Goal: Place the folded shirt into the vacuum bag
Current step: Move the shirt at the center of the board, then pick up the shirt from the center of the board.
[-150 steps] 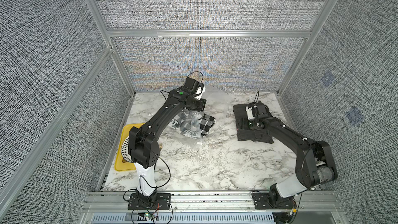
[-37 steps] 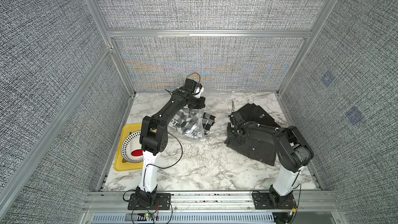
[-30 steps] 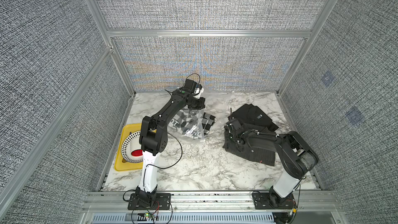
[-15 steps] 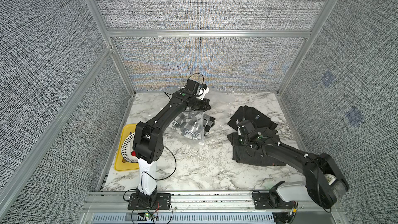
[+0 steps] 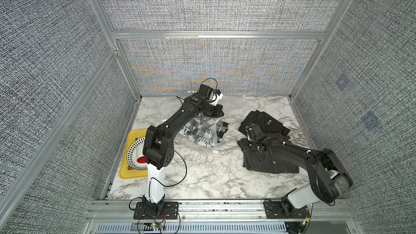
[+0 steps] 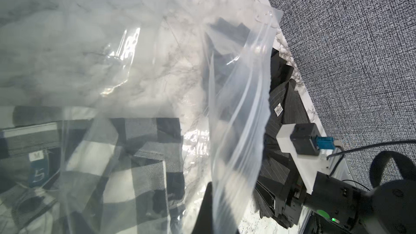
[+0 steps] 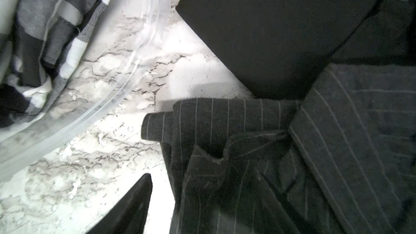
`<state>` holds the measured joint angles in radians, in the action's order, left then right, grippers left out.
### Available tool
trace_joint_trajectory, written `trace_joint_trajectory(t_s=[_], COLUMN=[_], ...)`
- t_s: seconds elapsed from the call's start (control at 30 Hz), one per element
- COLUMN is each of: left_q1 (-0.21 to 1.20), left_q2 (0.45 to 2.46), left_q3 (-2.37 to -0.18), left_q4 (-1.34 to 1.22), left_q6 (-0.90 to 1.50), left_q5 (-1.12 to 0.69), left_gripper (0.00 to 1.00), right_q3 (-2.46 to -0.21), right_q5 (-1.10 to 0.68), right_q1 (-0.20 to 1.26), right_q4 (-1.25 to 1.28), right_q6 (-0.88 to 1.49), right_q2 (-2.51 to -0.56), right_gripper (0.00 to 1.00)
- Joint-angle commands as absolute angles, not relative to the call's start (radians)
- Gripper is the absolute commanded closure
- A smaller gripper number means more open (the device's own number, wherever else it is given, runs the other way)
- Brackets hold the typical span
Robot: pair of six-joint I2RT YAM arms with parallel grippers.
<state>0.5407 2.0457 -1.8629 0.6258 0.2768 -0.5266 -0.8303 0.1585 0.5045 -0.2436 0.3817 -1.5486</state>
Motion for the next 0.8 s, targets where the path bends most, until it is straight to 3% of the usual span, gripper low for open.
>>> trace_joint_trajectory(t_s=[0.0,0.3,0.37,0.43,0.5,0.67,0.77], left_q1=[0.540,0.540,0.540,0.542,0.544,0.559,0.574], left_q2=[2.043,2.050,2.047,2.044,2.039,2.027,2.018], left_q3=[-1.861,-1.856,-1.853,-1.848,-1.841,-1.824,-1.817], left_q4=[0.615,0.615,0.614,0.613,0.610,0.603,0.597], left_q6=[0.266,0.266,0.266,0.265,0.268,0.270,0.273], left_q5=[-0.529,-0.532,-0.536,-0.536,-0.538,-0.551,-0.558], left_gripper=[1.00,1.00,1.00,1.00,1.00,1.00,1.00], right_q3=[-0.848,-0.857,-0.857,-0.855,-0.843,-0.813,-0.780], right_q5=[0.221,0.313,0.314,0.306,0.289,0.255,0.214], right_q1=[0.527,0.580,0.580,0.578,0.575,0.552,0.523], right_q4=[-0.268,-0.305,-0.303,-0.293,-0.273,-0.246,-0.221], right_q6=[0.372,0.404,0.403,0.403,0.403,0.398,0.386], right_q2=[-1.596,-1.673,-1.692,-1.710,-1.709,-1.634,-1.557], right_gripper=[0.27,0.29,0.33,0.44,0.63,0.98,1.00])
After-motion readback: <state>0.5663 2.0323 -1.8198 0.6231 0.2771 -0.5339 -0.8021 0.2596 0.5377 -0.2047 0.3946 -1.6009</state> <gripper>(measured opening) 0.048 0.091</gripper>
